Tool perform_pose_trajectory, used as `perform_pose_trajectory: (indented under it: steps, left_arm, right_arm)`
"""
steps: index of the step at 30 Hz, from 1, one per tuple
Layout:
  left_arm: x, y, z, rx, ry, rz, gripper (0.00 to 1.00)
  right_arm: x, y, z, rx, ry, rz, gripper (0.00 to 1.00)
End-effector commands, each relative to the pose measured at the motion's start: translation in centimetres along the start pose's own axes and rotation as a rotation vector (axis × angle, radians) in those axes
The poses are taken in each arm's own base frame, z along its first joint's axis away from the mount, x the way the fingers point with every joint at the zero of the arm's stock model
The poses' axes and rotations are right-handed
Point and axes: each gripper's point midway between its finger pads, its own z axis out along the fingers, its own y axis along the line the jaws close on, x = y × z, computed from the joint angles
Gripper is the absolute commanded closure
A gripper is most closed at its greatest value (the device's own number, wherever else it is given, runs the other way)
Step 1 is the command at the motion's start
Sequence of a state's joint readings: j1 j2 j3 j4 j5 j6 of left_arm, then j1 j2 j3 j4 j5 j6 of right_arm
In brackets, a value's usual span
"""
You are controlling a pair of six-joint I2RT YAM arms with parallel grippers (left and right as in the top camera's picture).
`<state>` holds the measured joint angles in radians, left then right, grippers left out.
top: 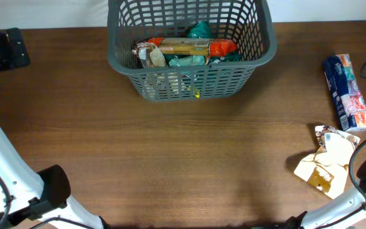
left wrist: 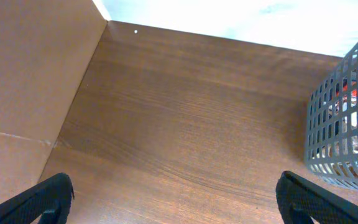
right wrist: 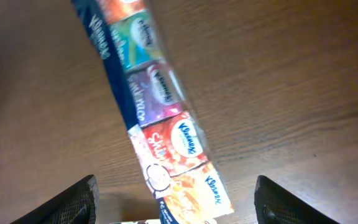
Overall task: Pack container
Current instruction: 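Move the right gripper over the blue Kleenex tissue multipack, then grasp the Kleenex multipack with the right gripper and lift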
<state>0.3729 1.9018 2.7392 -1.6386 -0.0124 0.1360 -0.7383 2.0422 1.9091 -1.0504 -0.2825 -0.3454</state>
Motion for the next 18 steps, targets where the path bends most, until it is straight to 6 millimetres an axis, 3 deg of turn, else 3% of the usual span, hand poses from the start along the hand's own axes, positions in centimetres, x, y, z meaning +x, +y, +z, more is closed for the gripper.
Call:
perform_pose_trajectory:
  steps: [1, 9, 18]
  left_arm:
    - [0.1, 0.2, 0.0, -0.006, 0.005, -0.015, 0.01]
    - [0.1, 0.2, 0.0, -0.006, 0.005, -0.015, 0.01]
    - [0.1, 0.2, 0.0, -0.006, 0.005, -0.015, 0.01]
  right_arm:
    - [0.2, 1.5, 1.0, -0.028, 0.02, -0.091, 0.22]
    - [1.5, 0.8, 4.4, 0.138, 0.155, -0.157, 0.2]
    - [3.6, -0.1, 8.7, 0.194, 0.268, -0.179, 0.17]
